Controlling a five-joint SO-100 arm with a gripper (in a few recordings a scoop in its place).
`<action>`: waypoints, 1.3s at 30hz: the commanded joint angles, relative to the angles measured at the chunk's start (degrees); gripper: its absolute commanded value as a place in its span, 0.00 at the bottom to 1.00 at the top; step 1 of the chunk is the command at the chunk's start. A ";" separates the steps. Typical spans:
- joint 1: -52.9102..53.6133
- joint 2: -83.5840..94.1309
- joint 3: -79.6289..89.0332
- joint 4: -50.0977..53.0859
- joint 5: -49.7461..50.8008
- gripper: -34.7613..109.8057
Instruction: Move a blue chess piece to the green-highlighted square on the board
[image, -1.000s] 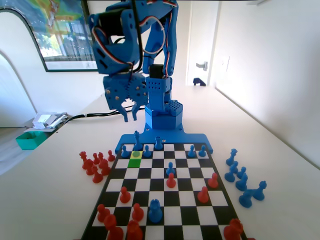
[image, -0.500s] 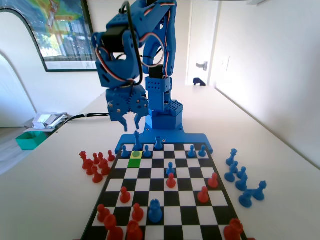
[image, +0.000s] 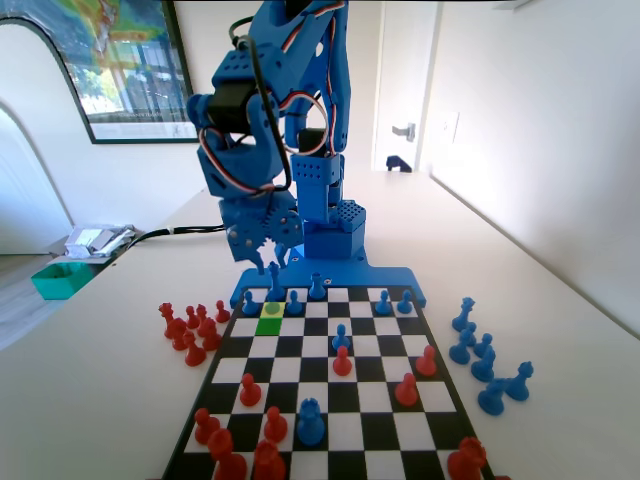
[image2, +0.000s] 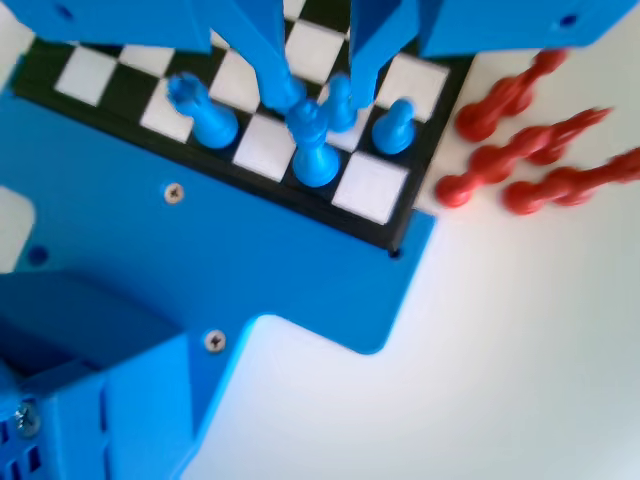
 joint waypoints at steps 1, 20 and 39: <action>-0.35 -0.88 -4.31 0.44 -1.05 0.30; -1.05 -2.55 -8.79 1.23 -0.97 0.30; -1.49 -4.92 -4.83 -5.71 -1.05 0.30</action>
